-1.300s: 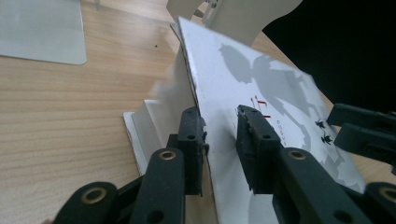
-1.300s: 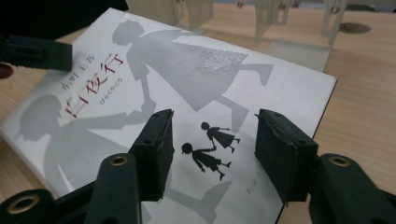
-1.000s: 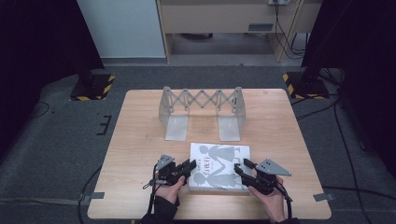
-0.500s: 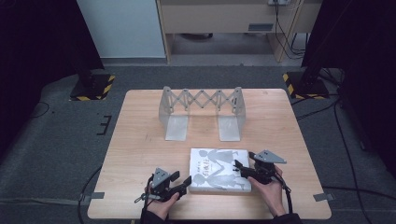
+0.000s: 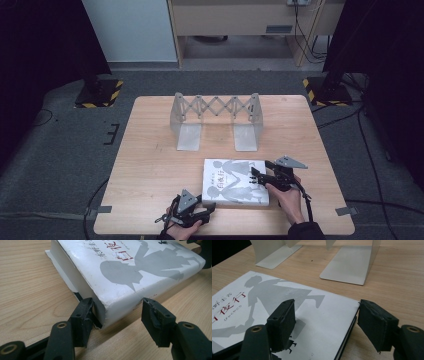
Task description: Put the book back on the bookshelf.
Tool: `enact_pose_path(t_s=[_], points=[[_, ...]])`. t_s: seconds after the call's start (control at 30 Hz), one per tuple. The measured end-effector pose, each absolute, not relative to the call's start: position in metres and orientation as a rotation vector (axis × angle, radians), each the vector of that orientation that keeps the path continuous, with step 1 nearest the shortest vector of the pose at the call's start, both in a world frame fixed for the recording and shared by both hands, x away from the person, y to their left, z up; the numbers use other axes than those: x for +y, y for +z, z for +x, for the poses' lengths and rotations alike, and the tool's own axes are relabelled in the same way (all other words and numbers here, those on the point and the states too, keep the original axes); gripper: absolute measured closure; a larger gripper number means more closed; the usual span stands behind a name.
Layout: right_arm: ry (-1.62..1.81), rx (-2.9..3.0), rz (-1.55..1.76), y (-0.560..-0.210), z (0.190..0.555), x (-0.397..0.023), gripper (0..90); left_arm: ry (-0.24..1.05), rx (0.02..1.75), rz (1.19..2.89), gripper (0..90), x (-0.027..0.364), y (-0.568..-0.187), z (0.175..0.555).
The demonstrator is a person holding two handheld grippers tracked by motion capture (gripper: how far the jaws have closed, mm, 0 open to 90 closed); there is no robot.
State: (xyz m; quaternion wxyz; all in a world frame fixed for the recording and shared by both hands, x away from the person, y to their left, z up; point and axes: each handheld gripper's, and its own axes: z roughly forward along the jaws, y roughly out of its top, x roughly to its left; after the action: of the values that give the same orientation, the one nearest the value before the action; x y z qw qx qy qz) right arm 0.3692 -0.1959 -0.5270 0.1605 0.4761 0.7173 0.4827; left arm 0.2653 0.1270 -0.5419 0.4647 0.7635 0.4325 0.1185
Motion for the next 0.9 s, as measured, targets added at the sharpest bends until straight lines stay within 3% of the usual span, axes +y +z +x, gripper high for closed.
enact_pose_path(t_s=[0.2,0.53,0.63,0.67,0.7,0.73,0.77,0.9], points=[[1.364,2.070,1.372,-0.524,0.365,-0.199,36.2,0.220,1.062,1.881,43.2,0.133,-0.540,0.272],[1.348,2.086,1.360,-0.522,0.353,-0.201,38.2,0.170,1.147,1.807,49.1,0.146,-0.536,0.285],[1.349,2.099,1.365,-0.521,0.346,-0.200,38.9,0.196,1.149,1.726,51.5,0.151,-0.529,0.292],[1.344,2.104,1.357,-0.521,0.344,-0.201,39.1,0.241,1.164,1.702,51.8,0.153,-0.527,0.296],[1.346,2.112,1.349,-0.521,0.344,-0.201,39.7,0.343,1.177,1.688,58.3,0.154,-0.527,0.300],[1.355,2.118,1.363,-0.519,0.347,-0.204,43.3,0.353,1.188,1.677,56.6,0.157,-0.528,0.304],[1.355,2.118,1.363,-0.519,0.347,-0.204,43.3,0.287,1.225,1.647,56.6,0.162,-0.529,0.307],[1.405,2.080,1.389,-0.522,0.370,-0.207,32.0,0.279,1.205,1.657,50.0,0.168,-0.530,0.292]])
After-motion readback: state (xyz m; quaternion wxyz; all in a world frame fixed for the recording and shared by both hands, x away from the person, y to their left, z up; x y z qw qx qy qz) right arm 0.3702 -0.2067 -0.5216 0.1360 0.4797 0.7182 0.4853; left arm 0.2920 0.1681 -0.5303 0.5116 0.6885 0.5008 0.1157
